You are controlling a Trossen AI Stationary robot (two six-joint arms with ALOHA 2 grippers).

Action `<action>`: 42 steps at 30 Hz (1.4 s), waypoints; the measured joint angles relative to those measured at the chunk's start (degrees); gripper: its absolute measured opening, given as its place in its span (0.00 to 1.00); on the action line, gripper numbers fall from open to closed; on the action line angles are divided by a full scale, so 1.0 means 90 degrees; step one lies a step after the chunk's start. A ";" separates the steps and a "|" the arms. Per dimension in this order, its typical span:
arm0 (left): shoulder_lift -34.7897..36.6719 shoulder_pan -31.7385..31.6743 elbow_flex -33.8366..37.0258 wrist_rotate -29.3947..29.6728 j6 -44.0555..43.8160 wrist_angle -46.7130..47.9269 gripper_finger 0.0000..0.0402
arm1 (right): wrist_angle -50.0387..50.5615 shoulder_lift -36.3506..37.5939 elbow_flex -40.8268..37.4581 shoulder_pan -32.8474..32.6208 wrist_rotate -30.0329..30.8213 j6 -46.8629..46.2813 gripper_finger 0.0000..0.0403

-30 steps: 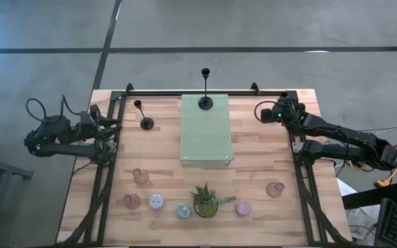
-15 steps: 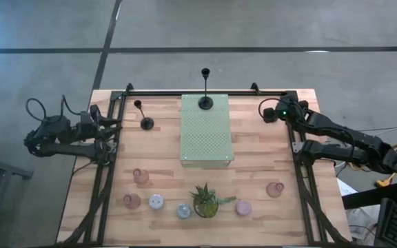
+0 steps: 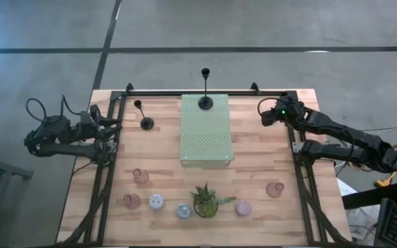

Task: Pick & Place candle stick holders
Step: Put the right black candle holder on the shelf

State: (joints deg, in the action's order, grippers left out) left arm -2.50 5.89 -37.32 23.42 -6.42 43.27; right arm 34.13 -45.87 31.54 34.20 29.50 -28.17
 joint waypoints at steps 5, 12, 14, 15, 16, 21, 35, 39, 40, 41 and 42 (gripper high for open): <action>0.0000 0.0000 0.0000 0.0000 0.0000 0.0001 0.33 | -0.0106 -0.0194 -0.0004 0.0015 0.0546 0.0020 0.46; 0.0000 0.0000 0.0000 0.0000 0.0001 0.0002 0.33 | -0.0826 -0.0828 -0.0012 0.0323 0.0771 0.0356 0.59; -0.0001 -0.0001 0.0000 0.0000 0.0001 0.0001 0.33 | -0.0887 -0.1074 -0.0016 0.0470 0.0779 0.0335 0.60; 0.0000 -0.0001 0.0000 0.0000 0.0000 0.0002 0.33 | -0.0889 -0.1189 -0.0018 0.0538 0.0786 0.0308 0.60; 0.0000 -0.0002 0.0000 0.0000 0.0000 0.0001 0.33 | -0.0889 -0.1292 -0.0018 0.0600 0.0793 0.0276 0.60; 0.0000 -0.0001 0.0000 0.0000 0.0001 0.0002 0.33 | -0.0919 -0.1620 -0.0018 0.0726 0.0999 0.0249 0.56; -0.0002 -0.0002 0.0000 0.0000 0.0001 0.0002 0.33 | -0.1418 -0.1130 0.0217 0.0721 0.0476 0.1103 0.03; 0.0000 -0.0002 0.0000 0.0000 0.0002 0.0002 0.33 | -0.0982 -0.0846 0.0957 0.0719 0.0066 0.1536 0.02; 0.0000 -0.0002 0.0000 0.0000 0.0000 0.0002 0.33 | -0.0925 -0.0789 0.1178 0.0719 -0.0128 0.1676 0.02; 0.0000 0.0000 0.0000 0.0000 0.0000 0.0002 0.33 | -0.0927 -0.0728 0.1421 0.0719 -0.0378 0.1823 0.02; 0.0000 -0.0002 0.0000 0.0000 0.0001 0.0002 0.33 | -0.0948 -0.0683 0.1669 0.0719 -0.0649 0.1938 0.02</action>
State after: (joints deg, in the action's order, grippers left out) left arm -2.50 5.87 -37.32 23.42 -6.41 43.29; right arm 25.60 -52.01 46.56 40.66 23.66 -10.73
